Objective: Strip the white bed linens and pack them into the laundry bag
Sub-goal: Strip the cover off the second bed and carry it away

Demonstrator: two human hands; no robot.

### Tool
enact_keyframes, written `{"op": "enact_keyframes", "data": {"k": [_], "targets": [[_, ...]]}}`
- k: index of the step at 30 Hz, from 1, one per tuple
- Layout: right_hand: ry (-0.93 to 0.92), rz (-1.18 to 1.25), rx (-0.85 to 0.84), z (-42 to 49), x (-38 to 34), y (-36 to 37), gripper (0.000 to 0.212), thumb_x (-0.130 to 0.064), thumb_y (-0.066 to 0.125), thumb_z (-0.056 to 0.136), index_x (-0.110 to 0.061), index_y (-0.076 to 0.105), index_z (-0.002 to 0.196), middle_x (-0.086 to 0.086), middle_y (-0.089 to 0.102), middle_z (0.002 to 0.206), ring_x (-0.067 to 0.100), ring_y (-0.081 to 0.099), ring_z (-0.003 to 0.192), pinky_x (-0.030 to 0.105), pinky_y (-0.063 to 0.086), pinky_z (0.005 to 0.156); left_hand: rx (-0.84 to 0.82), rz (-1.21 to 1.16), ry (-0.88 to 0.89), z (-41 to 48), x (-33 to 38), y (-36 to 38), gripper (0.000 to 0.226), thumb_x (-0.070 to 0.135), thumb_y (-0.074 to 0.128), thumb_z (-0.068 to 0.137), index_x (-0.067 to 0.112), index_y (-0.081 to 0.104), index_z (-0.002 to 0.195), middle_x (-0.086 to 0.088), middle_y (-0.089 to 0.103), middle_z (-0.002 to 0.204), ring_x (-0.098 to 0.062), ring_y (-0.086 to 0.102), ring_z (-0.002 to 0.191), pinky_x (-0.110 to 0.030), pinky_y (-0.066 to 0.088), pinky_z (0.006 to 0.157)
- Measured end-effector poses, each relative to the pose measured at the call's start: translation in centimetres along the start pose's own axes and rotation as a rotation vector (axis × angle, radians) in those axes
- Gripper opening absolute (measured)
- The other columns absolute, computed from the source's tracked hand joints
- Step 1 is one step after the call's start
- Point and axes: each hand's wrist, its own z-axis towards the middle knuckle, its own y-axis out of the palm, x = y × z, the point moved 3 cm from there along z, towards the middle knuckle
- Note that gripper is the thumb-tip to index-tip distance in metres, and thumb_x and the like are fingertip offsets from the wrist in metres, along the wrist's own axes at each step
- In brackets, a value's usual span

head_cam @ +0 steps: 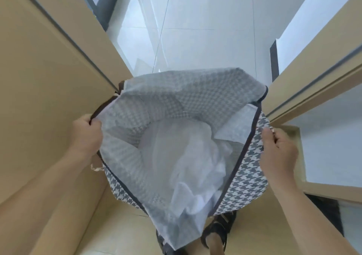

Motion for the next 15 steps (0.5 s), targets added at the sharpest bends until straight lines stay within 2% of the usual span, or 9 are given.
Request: {"op": "enact_keyframes", "data": {"k": [2,4,5,7,9,12,15], "targets": [[0.112,-0.175,-0.121,0.1,-0.6,-0.1,0.044,-0.027,0.042,0.107,-0.005,0.041,0.069,0.016,0.045,0.066,0.031,0.046,0.067,0.039,0.030,0.061,-0.092,0.099,-0.019,0.2,0.2,-1.0,0.033,0.009,0.043,0.101,0.010,0.046,0.069,-0.006,0.040,0.059,-0.022,0.034,0.049,-0.028,0.022,0.049],[0.128,-0.277,-0.147,0.5,-2.0,-0.3,0.043,-0.025,0.040,0.108,0.000,0.047,0.074,0.023,0.051,0.073,0.036,0.050,0.073,0.043,0.034,0.063,-0.190,0.163,0.008,0.5,1.3,-0.8,0.029,0.009,0.046,0.101,0.006,0.054,0.073,-0.008,0.045,0.062,-0.025,0.042,0.057,-0.031,0.028,0.053],[0.073,-0.281,-0.090,1.2,-3.2,-0.7,0.043,-0.026,0.040,0.108,0.000,0.047,0.075,0.021,0.051,0.071,0.035,0.048,0.068,0.042,0.033,0.061,-0.199,0.145,0.058,1.1,2.5,-0.6,0.029,0.010,0.048,0.101,0.007,0.054,0.072,-0.008,0.045,0.062,-0.026,0.044,0.062,-0.033,0.031,0.057],[-0.083,-0.243,0.075,2.2,-5.6,-1.8,0.042,-0.027,0.042,0.106,-0.007,0.040,0.069,0.009,0.043,0.062,0.021,0.038,0.057,0.036,0.027,0.054,-0.160,0.073,0.149,2.6,5.3,-0.6,0.033,0.012,0.050,0.101,0.011,0.050,0.068,-0.006,0.043,0.060,-0.025,0.044,0.066,-0.035,0.033,0.062],[-0.148,-0.241,0.157,2.7,-6.8,-2.2,0.043,-0.028,0.043,0.105,-0.013,0.033,0.066,0.004,0.039,0.059,0.014,0.034,0.055,0.029,0.024,0.051,-0.134,0.026,0.175,3.8,7.4,-0.7,0.032,0.011,0.048,0.101,0.010,0.050,0.069,-0.006,0.045,0.062,-0.026,0.046,0.067,-0.033,0.035,0.063],[-0.010,-0.432,0.022,3.3,-4.4,-1.1,0.040,-0.030,0.037,0.106,-0.012,0.040,0.071,0.010,0.049,0.069,0.025,0.040,0.061,0.038,0.028,0.056,-0.191,0.270,0.158,3.9,6.4,1.1,0.022,0.014,0.044,0.101,0.004,0.052,0.083,-0.008,0.049,0.074,-0.026,0.045,0.065,-0.033,0.029,0.053],[0.139,-0.538,-0.111,4.0,-0.2,0.2,0.039,-0.032,0.032,0.107,-0.008,0.051,0.082,0.018,0.058,0.085,0.034,0.052,0.077,0.042,0.043,0.068,-0.262,0.351,0.074,3.6,3.0,4.0,0.018,0.019,0.043,0.101,0.002,0.049,0.099,-0.016,0.054,0.091,-0.031,0.048,0.076,-0.037,0.030,0.056]]}}
